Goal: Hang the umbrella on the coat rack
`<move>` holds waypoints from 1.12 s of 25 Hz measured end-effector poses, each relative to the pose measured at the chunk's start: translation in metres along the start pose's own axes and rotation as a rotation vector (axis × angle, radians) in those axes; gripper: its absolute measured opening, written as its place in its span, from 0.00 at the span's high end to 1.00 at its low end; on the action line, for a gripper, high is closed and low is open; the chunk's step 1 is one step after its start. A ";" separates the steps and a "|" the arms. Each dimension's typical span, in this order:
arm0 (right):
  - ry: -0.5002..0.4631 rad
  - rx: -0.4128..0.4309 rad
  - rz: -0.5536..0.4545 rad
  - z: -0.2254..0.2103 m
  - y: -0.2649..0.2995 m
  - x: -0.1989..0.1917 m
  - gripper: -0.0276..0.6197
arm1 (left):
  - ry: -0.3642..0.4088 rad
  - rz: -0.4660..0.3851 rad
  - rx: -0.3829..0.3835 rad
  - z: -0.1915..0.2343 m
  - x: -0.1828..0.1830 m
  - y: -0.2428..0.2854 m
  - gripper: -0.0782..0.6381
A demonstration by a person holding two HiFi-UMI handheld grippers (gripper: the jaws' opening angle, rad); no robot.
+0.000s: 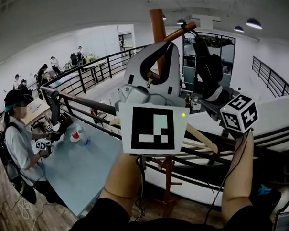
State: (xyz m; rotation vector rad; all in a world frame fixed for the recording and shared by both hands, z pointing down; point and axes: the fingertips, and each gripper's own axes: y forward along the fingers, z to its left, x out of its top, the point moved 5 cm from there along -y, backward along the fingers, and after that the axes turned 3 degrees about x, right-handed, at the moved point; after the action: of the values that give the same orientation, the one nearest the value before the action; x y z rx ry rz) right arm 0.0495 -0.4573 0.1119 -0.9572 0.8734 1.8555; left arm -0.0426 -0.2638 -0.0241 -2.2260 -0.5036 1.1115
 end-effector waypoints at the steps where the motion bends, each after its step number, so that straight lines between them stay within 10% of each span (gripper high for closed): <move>1: -0.005 0.003 0.002 0.002 0.002 0.001 0.61 | 0.000 -0.002 0.000 0.001 0.000 -0.001 0.87; 28: -0.046 0.066 0.112 0.049 0.039 -0.019 0.59 | -0.022 0.037 0.001 0.017 -0.019 -0.034 0.87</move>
State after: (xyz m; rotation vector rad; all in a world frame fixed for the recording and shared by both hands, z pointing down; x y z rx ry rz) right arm 0.0074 -0.4380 0.1586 -0.8366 0.9715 1.9231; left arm -0.0697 -0.2432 0.0008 -2.2323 -0.4724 1.1561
